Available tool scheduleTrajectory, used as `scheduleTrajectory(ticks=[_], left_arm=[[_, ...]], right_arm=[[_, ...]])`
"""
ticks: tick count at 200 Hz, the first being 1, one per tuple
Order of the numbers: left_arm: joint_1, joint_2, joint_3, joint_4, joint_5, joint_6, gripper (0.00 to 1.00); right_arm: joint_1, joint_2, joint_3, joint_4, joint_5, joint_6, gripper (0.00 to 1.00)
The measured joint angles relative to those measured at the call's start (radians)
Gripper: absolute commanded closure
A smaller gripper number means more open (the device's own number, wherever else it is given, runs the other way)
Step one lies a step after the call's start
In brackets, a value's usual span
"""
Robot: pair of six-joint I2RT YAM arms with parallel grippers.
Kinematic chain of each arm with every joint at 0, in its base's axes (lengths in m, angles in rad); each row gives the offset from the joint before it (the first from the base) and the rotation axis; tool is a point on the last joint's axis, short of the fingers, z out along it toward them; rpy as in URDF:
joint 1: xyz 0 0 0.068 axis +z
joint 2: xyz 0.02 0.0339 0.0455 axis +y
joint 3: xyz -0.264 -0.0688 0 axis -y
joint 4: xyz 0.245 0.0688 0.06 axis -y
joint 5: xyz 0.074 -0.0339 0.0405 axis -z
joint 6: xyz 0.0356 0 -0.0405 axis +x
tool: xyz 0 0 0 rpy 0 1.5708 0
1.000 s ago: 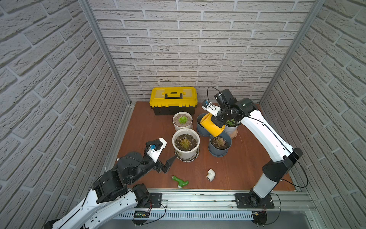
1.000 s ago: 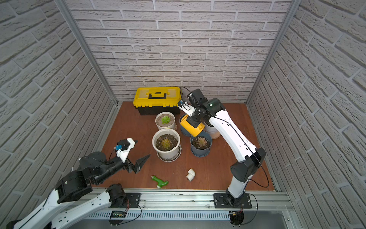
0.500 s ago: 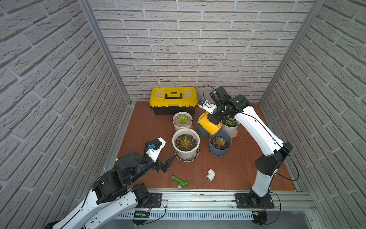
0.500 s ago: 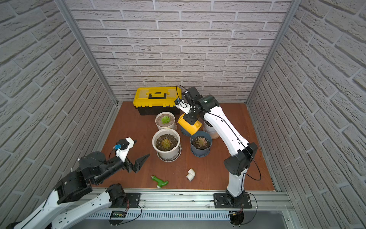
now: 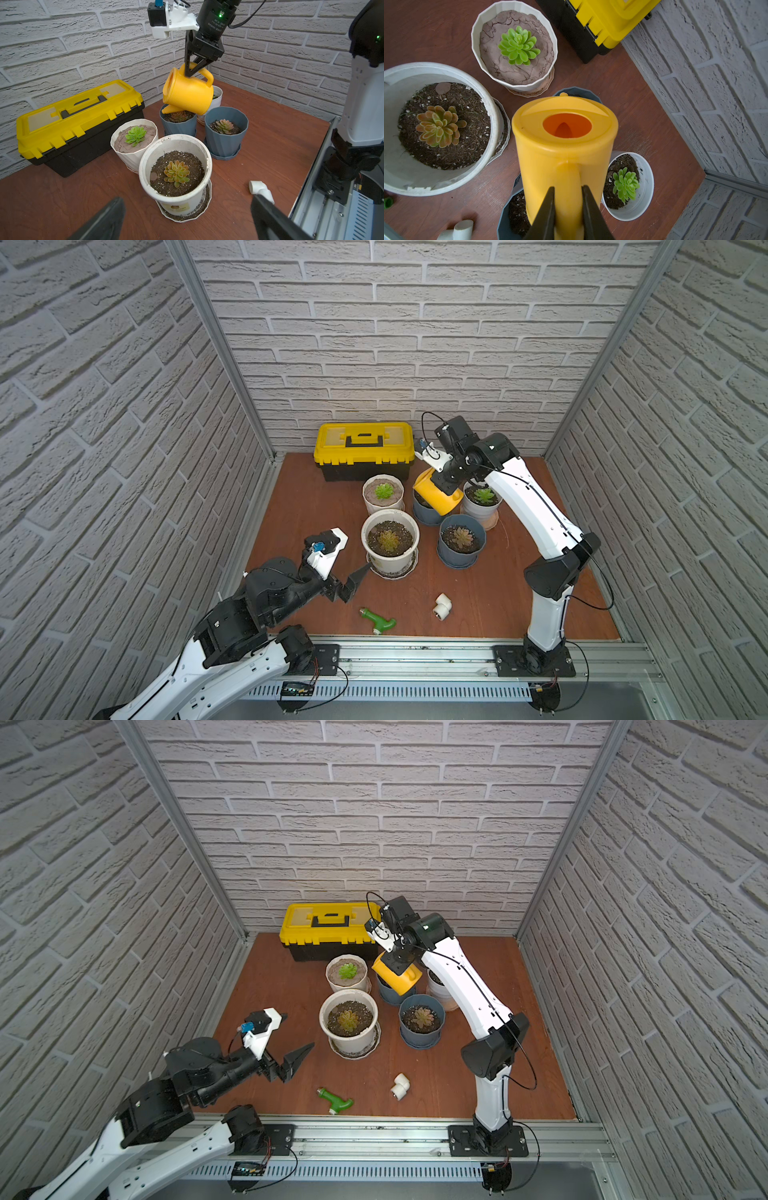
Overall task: Water the succulent around the soil edge
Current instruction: Water the soil of the potted plant with water.
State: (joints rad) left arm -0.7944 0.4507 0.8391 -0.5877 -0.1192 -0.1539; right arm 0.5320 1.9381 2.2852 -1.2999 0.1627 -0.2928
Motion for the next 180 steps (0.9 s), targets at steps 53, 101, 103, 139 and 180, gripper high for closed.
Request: scheduleTrajectory(ticks=[53,101,103,139,180], left_arm=[[0.009,0.004,0.0,0.0,0.004,0.0,0.02],[0.013,0.008,-0.004,0.0,0.007,0.0,0.02],[0.013,0.008,-0.004,0.0,0.007,0.0,0.02],[0.016,0.01,-0.005,0.0,0.008,0.0,0.02],[0.018,0.013,-0.005,0.0,0.008,0.0,0.02]], right_arm=[[0.0,0.044,0.028,-0.019,0.04,0.011,0.98],[-0.005,0.048,0.03,-0.02,0.05,0.027,0.98],[-0.006,0.048,0.03,-0.021,0.05,0.027,0.98],[-0.015,0.048,0.03,-0.02,0.054,0.044,0.98],[-0.036,0.048,0.03,-0.019,0.061,0.062,0.98]])
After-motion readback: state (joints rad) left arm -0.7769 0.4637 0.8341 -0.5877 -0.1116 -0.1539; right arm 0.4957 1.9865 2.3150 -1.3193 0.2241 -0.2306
